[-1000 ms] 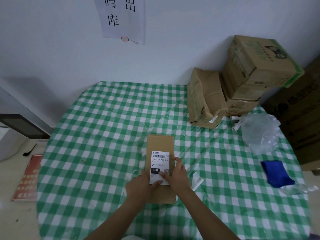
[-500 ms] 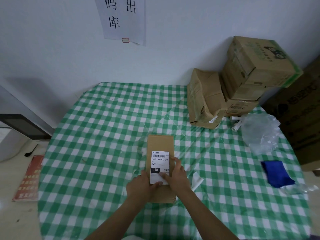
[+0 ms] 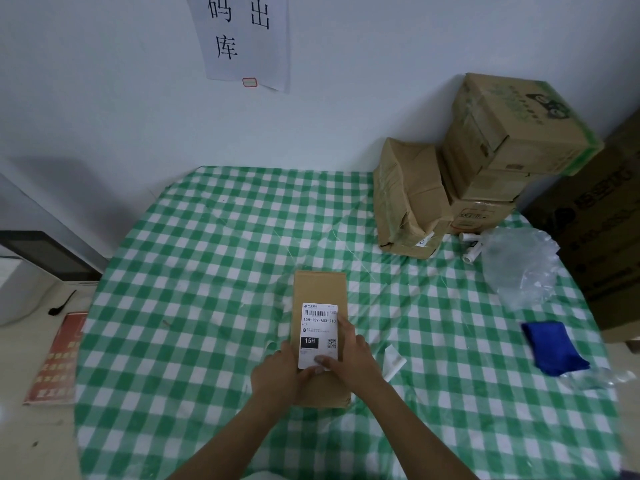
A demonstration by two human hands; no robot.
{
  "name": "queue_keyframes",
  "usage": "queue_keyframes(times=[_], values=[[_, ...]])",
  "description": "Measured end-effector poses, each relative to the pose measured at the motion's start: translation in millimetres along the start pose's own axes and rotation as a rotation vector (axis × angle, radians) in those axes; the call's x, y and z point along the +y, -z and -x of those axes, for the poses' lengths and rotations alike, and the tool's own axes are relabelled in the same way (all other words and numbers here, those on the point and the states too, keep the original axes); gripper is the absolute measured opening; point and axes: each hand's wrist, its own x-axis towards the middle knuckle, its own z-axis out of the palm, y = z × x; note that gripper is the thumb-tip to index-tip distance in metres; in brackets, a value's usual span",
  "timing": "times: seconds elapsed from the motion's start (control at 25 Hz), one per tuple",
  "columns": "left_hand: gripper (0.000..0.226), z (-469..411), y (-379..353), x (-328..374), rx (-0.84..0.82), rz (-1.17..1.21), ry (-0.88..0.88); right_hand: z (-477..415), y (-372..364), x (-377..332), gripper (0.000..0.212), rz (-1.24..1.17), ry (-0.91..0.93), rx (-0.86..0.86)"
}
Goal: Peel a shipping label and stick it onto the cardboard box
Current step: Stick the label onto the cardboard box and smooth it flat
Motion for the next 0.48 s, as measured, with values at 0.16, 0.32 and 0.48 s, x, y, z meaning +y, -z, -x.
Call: queue_keyframes(times=[0.16, 0.32, 0.48], values=[[0.065, -2.9, -1.2, -1.9, -0.014, 0.029, -0.029, 0.3, 1.7, 0.5, 0.107, 0.027, 0.003, -0.02], [0.072, -3.8, -0.8, -5.9, -0.038, 0.056, -0.043, 0.0, 3.6, 0.0, 0.111, 0.057, 0.005, -0.04], [0.079, -5.2, 3.5, -10.6, -0.098, 0.137, -0.079, 0.1, 6.9, 2.0, 0.116, 0.07, 0.018, -0.081]])
